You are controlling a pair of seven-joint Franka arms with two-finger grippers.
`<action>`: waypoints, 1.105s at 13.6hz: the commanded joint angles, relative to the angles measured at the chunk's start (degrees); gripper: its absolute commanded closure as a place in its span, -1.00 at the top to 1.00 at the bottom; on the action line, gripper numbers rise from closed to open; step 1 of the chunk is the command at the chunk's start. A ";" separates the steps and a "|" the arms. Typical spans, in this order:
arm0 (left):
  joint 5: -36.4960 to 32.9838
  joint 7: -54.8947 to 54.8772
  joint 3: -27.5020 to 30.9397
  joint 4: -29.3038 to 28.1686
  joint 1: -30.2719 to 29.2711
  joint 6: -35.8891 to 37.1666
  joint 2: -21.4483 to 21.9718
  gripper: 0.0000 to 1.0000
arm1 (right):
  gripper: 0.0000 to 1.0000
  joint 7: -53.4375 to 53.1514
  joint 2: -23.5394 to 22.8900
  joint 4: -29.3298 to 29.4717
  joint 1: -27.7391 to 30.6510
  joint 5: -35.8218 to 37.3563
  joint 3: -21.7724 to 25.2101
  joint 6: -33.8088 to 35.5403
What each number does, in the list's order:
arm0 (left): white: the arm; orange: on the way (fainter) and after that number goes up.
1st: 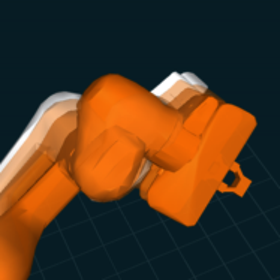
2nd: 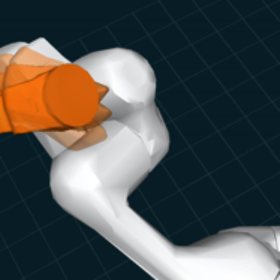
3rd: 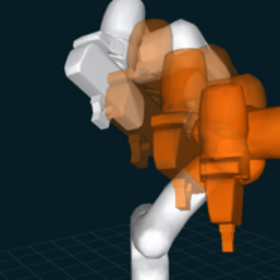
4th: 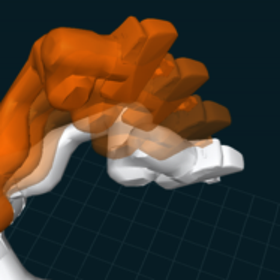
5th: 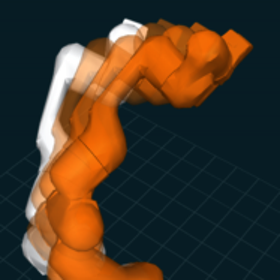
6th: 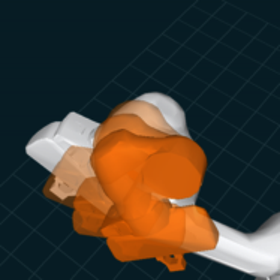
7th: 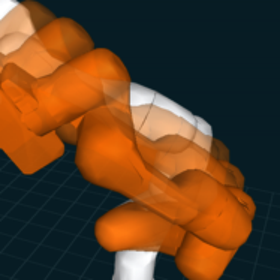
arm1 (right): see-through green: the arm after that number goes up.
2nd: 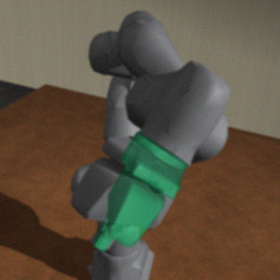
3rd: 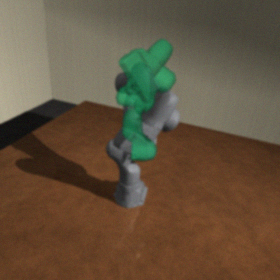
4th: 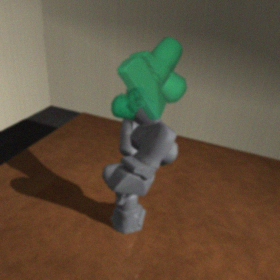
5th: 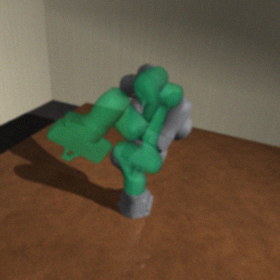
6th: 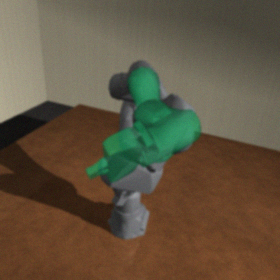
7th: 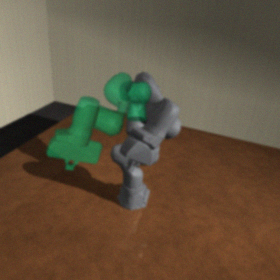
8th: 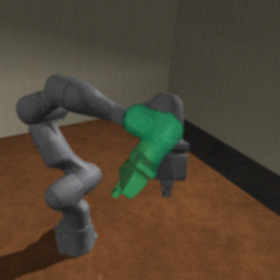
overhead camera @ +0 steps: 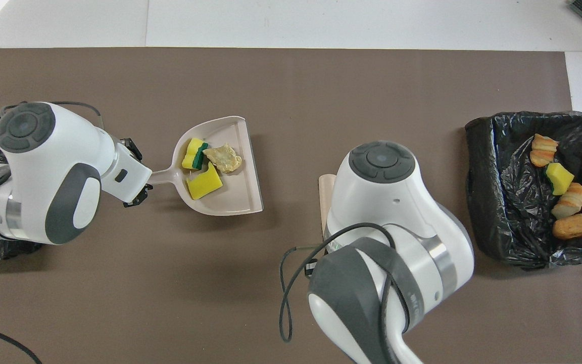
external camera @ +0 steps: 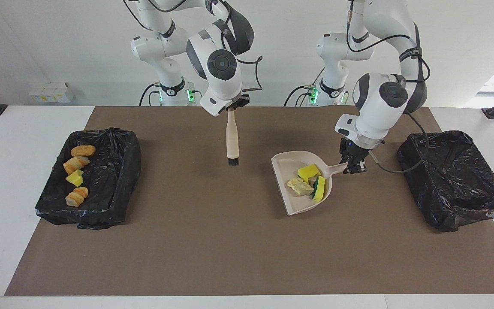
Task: Sweep and dump trash in bin
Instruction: 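Tip the dustpan into the bin with the left gripper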
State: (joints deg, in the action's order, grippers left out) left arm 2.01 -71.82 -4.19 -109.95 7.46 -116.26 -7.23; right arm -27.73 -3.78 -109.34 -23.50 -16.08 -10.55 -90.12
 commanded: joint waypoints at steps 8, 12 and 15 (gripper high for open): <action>2.91 -25.88 -0.38 10.90 -18.78 12.73 -0.24 -1.00 | -1.00 -7.87 1.68 -13.87 -9.81 -3.95 -0.17 -18.13; 2.22 -37.32 -0.20 11.42 -30.20 12.12 -0.33 -1.00 | -1.00 -8.66 -1.31 -14.49 -13.50 -4.84 -0.17 -23.78; -1.72 -40.59 -0.11 15.97 -35.75 11.94 -2.52 -1.00 | -0.96 -7.51 -1.58 -16.42 -13.33 -4.84 -0.09 -24.57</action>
State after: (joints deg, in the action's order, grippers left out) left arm 2.59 -110.98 -3.48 -98.23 -25.76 -105.16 -7.52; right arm -35.49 -6.03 -123.98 -37.24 -19.62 -10.77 -113.18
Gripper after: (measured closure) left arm 0.687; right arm 0.736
